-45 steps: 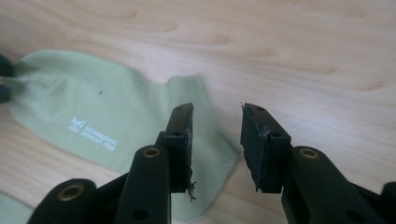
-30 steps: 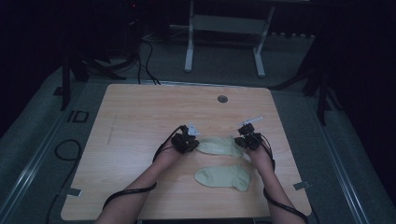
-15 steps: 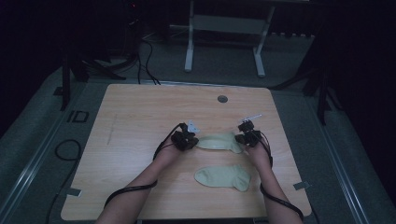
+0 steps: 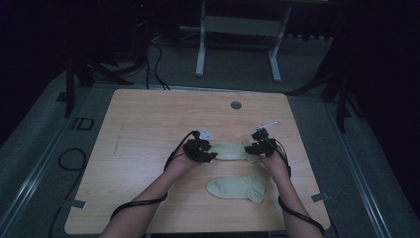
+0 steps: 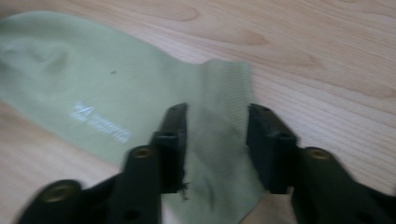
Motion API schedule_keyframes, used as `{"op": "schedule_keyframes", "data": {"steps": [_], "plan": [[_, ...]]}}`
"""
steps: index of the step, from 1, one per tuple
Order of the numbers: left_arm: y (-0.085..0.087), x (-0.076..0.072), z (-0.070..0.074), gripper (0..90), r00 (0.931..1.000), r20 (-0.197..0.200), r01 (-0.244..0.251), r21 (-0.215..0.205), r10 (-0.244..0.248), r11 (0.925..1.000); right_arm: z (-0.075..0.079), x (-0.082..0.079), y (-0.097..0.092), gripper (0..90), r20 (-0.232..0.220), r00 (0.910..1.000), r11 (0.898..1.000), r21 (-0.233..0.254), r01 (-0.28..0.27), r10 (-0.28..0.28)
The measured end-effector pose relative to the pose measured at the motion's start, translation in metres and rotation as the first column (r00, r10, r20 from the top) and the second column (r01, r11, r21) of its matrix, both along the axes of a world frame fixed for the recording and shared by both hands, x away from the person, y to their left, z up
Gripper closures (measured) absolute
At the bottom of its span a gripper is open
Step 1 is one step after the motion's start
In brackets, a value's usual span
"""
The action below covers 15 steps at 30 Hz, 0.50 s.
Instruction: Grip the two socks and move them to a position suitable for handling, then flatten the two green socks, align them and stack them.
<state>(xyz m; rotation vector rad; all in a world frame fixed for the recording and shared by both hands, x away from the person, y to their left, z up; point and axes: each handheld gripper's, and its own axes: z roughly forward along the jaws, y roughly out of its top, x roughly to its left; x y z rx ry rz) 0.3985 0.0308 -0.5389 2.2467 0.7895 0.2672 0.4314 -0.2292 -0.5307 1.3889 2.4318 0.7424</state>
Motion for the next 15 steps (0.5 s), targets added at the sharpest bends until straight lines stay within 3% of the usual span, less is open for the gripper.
{"op": "schedule_keyframes", "data": {"steps": [5, 7, 8, 10, 13, 15], "plan": [[0.004, -0.013, 0.008, 48.7, 0.9993, -0.036, -0.01, -0.009, 0.01, 0.9999, 0.007, -0.012, 0.0, 39.4, 0.005, 0.9991, 0.999, 0.022, -0.042, 0.042], [0.006, -0.022, 0.011, 47.9, 0.9995, -0.031, -0.005, 0.002, 0.005, 1.0, 0.01, -0.019, -0.001, 43.9, 0.01, 0.9982, 0.998, 0.02, -0.059, 0.059], [0.008, -0.025, 0.011, 47.9, 0.9993, -0.038, 0.0, -0.005, 0.0, 1.0, 0.011, -0.022, -0.001, 41.1, -0.01, 0.9977, 0.998, 0.016, -0.067, 0.068], [0.011, -0.033, 0.012, 47.9, 0.9986, -0.053, 0.004, -0.003, -0.004, 1.0, 0.015, -0.03, -0.004, 43.1, -0.005, 0.9975, 0.997, 0.043, -0.07, 0.07], [0.013, -0.046, 0.009, 47.9, 0.9963, -0.082, 0.026, 0.007, -0.025, 0.9996, 0.018, -0.049, -0.008, 47.2, 0.01, 0.9949, 0.994, 0.035, -0.101, 0.101], [0.014, -0.052, 0.006, 47.9, 0.9944, -0.097, 0.045, 0.013, -0.043, 0.9989, 0.018, -0.06, -0.012, 47.1, -0.009, 0.9922, 0.992, 0.039, -0.124, 0.125]]}}
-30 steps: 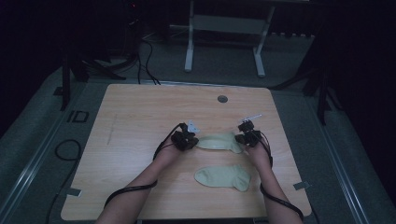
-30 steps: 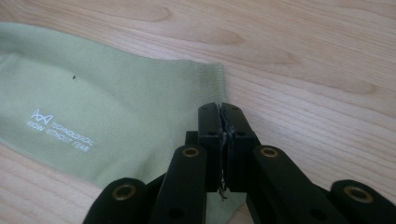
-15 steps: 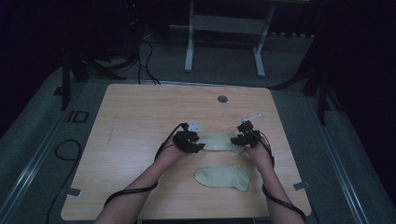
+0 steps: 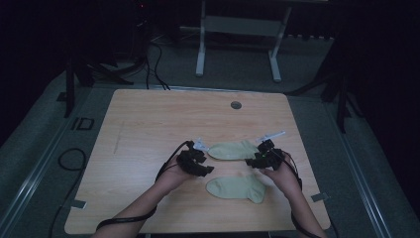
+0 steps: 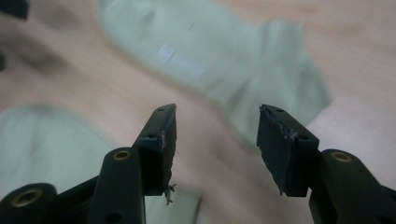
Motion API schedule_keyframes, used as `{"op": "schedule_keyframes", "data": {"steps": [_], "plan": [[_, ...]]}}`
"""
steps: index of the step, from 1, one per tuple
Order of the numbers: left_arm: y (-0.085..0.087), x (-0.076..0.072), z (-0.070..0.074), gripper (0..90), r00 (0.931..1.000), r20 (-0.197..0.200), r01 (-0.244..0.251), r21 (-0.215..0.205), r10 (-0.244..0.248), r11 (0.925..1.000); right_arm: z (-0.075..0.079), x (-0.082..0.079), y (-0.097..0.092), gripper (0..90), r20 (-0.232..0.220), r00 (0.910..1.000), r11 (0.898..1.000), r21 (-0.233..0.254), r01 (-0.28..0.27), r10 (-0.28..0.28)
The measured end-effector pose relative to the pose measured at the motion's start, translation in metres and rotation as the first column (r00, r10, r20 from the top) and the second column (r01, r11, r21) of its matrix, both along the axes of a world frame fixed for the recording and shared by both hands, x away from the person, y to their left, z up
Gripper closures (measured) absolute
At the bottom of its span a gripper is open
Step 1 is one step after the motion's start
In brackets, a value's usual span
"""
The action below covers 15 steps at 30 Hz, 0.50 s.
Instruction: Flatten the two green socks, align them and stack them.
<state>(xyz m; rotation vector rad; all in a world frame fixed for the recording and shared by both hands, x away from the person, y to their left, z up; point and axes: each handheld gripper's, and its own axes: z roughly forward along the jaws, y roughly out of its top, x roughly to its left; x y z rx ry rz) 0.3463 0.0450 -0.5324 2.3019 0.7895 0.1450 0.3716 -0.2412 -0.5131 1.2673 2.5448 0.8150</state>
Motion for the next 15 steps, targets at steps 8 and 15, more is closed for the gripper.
{"op": "schedule_keyframes", "data": {"steps": [8, 15], "plan": [[-0.005, -0.023, -0.014, 50.3, 0.9994, -0.004, 0.034, 0.022, -0.034, 0.9992, -0.014, -0.039, -0.01, 51.4, -0.021, 0.9983, 0.995, -0.084, -0.057, 0.055], [-0.012, -0.033, -0.02, 60.2, 0.9964, 0.007, 0.084, 0.082, -0.085, 0.9931, -0.022, -0.059, -0.018, 58.7, -0.032, 0.9986, 0.995, -0.084, -0.044, 0.042]]}}
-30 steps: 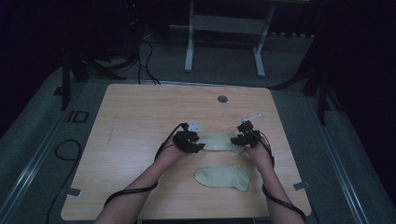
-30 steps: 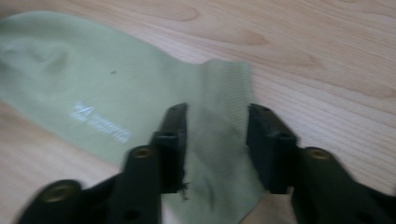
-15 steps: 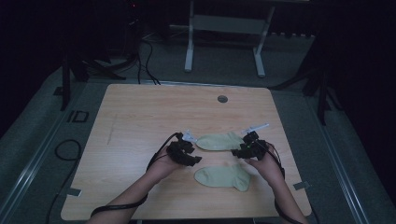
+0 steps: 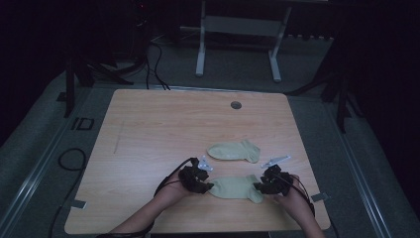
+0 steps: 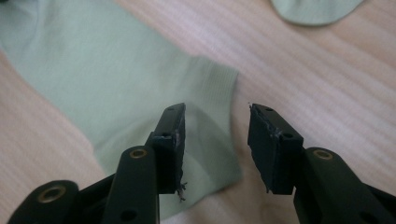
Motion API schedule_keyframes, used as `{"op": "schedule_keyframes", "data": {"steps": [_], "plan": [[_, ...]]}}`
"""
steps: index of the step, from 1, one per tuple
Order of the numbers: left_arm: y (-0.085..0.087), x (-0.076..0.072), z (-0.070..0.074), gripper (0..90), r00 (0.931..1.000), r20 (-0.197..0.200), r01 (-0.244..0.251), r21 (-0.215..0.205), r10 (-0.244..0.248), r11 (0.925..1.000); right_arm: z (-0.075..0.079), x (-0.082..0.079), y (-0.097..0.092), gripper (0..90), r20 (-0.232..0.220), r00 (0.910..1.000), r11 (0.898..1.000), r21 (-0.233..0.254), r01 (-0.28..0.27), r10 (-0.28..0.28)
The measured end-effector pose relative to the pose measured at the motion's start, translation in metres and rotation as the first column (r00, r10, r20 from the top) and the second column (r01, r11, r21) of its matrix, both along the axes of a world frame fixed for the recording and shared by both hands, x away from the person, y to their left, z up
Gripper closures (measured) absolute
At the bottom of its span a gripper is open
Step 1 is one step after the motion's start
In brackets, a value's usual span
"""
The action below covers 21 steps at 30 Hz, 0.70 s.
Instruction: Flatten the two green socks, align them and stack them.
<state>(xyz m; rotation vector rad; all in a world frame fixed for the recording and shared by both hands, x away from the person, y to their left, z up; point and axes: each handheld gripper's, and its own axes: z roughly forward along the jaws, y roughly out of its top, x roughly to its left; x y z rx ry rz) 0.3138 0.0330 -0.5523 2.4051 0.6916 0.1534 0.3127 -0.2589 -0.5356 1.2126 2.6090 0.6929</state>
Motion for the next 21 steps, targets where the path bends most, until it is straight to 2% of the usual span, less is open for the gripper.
{"op": "schedule_keyframes", "data": {"steps": [2, 3, 8, 11, 15, 19, 21], "plan": [[-0.001, -0.002, -0.001, 63.8, 0.9999, 0.007, 0.012, 0.011, -0.012, 0.9999, -0.004, -0.005, 0.001, 60.0, -0.013, 0.9998, 1.0, -0.024, -0.016, 0.016], [-0.002, -0.003, -0.001, 66.1, 0.9999, 0.011, 0.012, 0.014, -0.012, 0.9998, -0.005, -0.006, 0.002, 61.4, -0.002, 0.9997, 0.999, -0.029, -0.024, 0.024], [-0.005, -0.009, -0.001, 79.8, 0.9997, 0.016, 0.021, 0.017, -0.021, 0.9996, -0.005, -0.013, 0.003, 79.6, 0.016, 0.9995, 0.999, -0.032, -0.028, 0.029], [-0.007, -0.01, -0.001, 86.4, 0.9994, 0.027, 0.021, 0.024, -0.022, 0.9995, -0.005, -0.016, 0.006, 83.0, 0.023, 0.9992, 0.999, -0.04, -0.032, 0.033], [-0.004, -0.008, 0.006, 87.5, 0.9996, 0.027, 0.008, -0.009, -0.008, 0.9999, 0.007, -0.017, 0.002, 84.0, 0.052, 0.9986, 1.0, 0.018, 0.008, -0.009], [0.0, -0.004, 0.019, 87.9, 0.9996, 0.026, 0.003, -0.033, -0.002, 0.9994, 0.024, -0.016, -0.001, 84.4, 0.086, 0.996, 0.998, 0.06, 0.018, -0.023], [0.002, 0.0, 0.027, 87.9, 0.9991, 0.042, -0.005, -0.037, 0.006, 0.9993, 0.032, -0.014, -0.001, 84.4, 0.095, 0.9954, 0.998, 0.064, 0.008, -0.014]]}}
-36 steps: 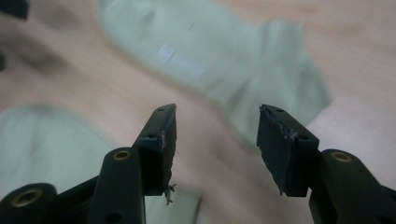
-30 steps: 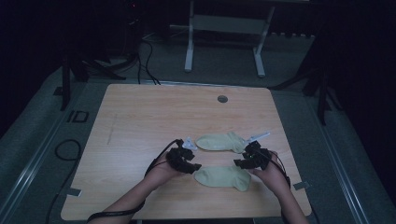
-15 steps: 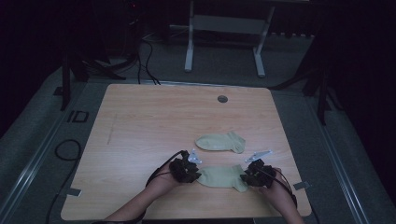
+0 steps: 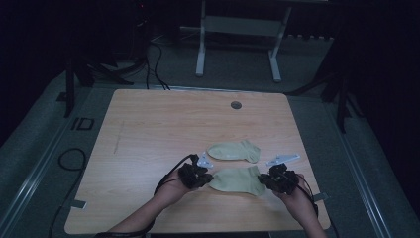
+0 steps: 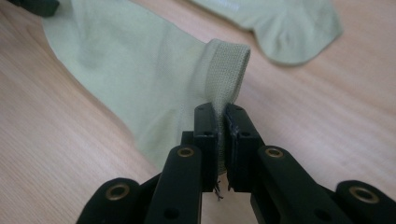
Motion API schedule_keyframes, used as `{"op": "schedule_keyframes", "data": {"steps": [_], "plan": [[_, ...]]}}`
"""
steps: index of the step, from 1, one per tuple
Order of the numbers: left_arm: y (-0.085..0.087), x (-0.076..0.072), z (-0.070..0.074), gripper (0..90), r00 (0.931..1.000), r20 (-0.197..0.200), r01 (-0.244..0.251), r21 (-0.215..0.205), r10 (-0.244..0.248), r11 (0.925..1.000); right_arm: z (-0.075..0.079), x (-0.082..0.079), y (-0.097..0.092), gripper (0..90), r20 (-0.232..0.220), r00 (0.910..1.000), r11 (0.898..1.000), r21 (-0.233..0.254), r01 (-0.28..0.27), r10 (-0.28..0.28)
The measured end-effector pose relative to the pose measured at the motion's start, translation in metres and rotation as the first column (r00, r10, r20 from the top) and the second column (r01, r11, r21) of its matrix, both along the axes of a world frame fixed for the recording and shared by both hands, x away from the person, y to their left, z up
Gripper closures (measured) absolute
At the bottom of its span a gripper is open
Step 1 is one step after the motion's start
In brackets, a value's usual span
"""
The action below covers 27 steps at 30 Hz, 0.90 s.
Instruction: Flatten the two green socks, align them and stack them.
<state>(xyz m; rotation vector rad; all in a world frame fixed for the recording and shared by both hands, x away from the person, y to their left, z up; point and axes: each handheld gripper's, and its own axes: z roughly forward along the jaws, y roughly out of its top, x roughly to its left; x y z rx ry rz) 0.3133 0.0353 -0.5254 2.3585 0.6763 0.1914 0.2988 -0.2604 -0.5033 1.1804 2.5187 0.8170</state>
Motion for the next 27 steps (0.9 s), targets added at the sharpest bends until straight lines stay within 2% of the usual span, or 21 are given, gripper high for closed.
{"op": "schedule_keyframes", "data": {"steps": [3, 8, 10, 11, 12, 13, 18, 22, 24, 27], "plan": [[0.002, 0.01, 0.013, 87.9, 0.9997, 0.018, -0.016, 0.005, 0.016, 0.9999, 0.01, 0.011, -0.001, 84.3, 0.008, 1.0, 1.0, 0.007, 0.003, -0.003], [0.002, 0.035, 0.032, 88.0, 0.9981, 0.039, -0.049, 0.018, 0.048, 0.9987, 0.023, 0.04, 0.001, 84.3, 0.017, 0.9997, 1.0, 0.005, 0.018, -0.018], [0.002, 0.044, 0.036, 88.0, 0.9972, 0.044, -0.062, 0.027, 0.061, 0.9977, 0.027, 0.053, 0.002, 84.3, 0.009, 0.9997, 1.0, 0.005, 0.024, -0.024], [0.002, 0.044, 0.036, 88.0, 0.9972, 0.044, -0.062, 0.027, 0.061, 0.9977, 0.027, 0.053, 0.002, 84.3, 0.009, 0.9997, 1.0, 0.005, 0.024, -0.024], [0.001, 0.054, 0.039, 88.0, 0.9961, 0.055, -0.071, 0.041, 0.069, 0.9966, 0.029, 0.059, 0.003, 84.3, 0.003, 0.9997, 1.0, 0.004, 0.025, -0.025], [0.0, 0.059, 0.039, 88.0, 0.9961, 0.05, -0.075, 0.046, 0.073, 0.9961, 0.032, 0.072, 0.004, 84.2, -0.005, 0.9995, 1.0, 0.001, 0.031, -0.031], [-0.004, 0.081, 0.034, 87.9, 0.9947, 0.041, -0.097, 0.067, 0.095, 0.993, 0.03, 0.099, 0.007, 84.1, -0.02, 0.9979, 0.998, -0.023, 0.06, -0.061], [-0.006, 0.096, 0.028, 87.9, 0.9936, 0.032, -0.111, 0.084, 0.108, 0.9903, 0.023, 0.115, 0.01, 84.2, -0.04, 0.996, 0.996, -0.035, 0.078, -0.079], [-0.007, 0.103, 0.023, 87.9, 0.9938, 0.013, -0.112, 0.095, 0.111, 0.9892, 0.018, 0.122, 0.012, 84.1, -0.051, 0.9948, 0.995, -0.042, 0.086, -0.088], [-0.011, 0.109, 0.016, 87.9, 0.9932, 0.004, -0.116, 0.107, 0.117, 0.9874, 0.012, 0.132, 0.012, 83.9, -0.082, 0.9918, 0.994, -0.051, 0.093, -0.097]]}}
